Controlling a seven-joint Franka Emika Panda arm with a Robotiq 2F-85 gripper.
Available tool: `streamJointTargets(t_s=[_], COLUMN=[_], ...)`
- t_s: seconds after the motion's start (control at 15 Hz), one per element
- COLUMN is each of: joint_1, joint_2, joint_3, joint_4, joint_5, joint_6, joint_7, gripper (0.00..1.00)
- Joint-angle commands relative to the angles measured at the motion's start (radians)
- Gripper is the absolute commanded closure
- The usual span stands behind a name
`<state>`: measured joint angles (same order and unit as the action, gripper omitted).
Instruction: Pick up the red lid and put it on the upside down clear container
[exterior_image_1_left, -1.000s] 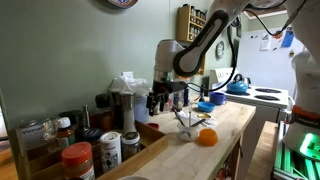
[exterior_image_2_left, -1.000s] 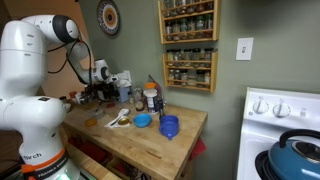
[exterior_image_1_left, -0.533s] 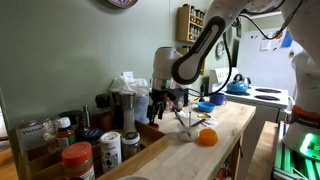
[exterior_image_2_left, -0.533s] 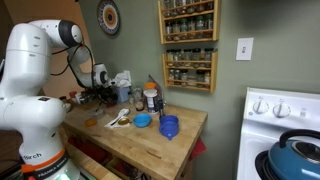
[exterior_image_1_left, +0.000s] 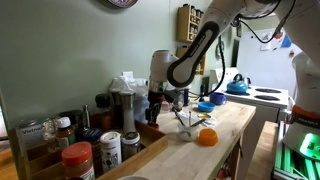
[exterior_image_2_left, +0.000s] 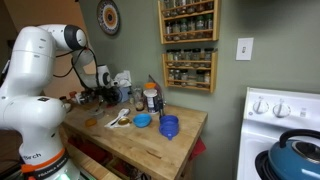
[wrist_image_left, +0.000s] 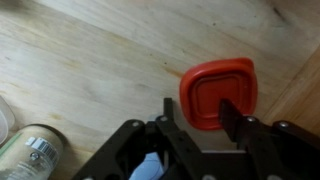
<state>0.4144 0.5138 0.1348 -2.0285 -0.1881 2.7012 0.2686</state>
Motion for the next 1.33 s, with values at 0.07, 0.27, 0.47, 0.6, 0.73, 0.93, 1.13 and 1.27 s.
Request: streamJointTargets(t_s=[0.07, 0.27, 0.47, 0.6, 0.73, 0.93, 1.13, 1.27], joint_1=[-0.021, -0.023, -0.030, -0.026, -0.021, -0.046, -0.066, -0.082], joint_2=[0.045, 0.046, 0.037, 0.031, 0.030, -0.025, -0.094, -0.132], joint_3=[0.012, 0.013, 0.019, 0.014, 0.011, 0.016, -0.003, -0.008], joint_4=[0.037, 0.043, 0.044, 0.044, 0.044, 0.011, -0.024, -0.030], joint_5=[0.025, 0.026, 0.032, 0.030, 0.027, 0.054, 0.095, 0.128], joint_6=[-0.014, -0.020, -0.046, -0.070, -0.098, -0.116, -0.158, -0.213], joint_7=[-0.068, -0.085, -0.104, -0.099, -0.093, -0.082, -0.020, 0.020], gripper=[0.47, 0.78, 1.00, 0.96, 0.96, 0.96, 0.96, 0.96])
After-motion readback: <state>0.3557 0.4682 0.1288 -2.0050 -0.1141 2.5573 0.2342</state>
